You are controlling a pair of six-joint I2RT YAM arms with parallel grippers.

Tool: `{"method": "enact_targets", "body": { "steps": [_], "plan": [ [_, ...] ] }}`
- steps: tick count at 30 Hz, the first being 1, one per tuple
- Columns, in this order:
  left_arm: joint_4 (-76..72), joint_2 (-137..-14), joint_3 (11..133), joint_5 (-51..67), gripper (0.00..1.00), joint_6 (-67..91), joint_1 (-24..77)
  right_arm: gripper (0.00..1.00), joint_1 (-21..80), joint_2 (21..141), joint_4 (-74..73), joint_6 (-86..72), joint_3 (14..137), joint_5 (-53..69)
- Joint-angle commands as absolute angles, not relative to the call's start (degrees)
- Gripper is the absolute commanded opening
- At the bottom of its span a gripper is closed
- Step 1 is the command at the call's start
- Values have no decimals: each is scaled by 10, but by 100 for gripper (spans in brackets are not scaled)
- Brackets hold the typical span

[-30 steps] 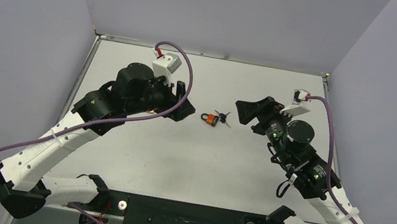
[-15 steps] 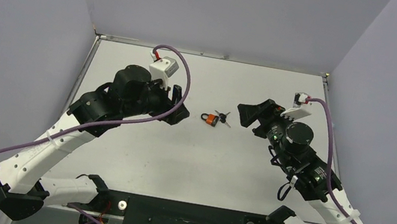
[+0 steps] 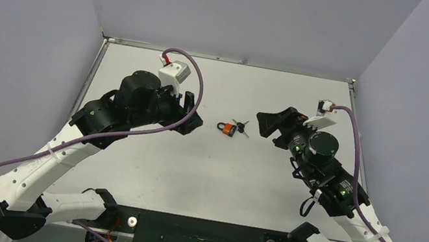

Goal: Lock with the key
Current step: Reset both arms

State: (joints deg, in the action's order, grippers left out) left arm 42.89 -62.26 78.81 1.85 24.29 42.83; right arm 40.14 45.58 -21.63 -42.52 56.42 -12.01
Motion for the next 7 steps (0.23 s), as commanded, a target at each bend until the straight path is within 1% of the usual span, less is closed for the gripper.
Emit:
{"method": "enact_targets", "body": {
  "steps": [1, 7],
  "plan": [
    [421, -615, 804, 15, 61, 233, 429, 77, 399, 458, -206, -421, 587, -116],
    [420, -614, 800, 12, 61, 235, 429, 78, 398, 460, -207, -419, 589, -114]
  ]
}}
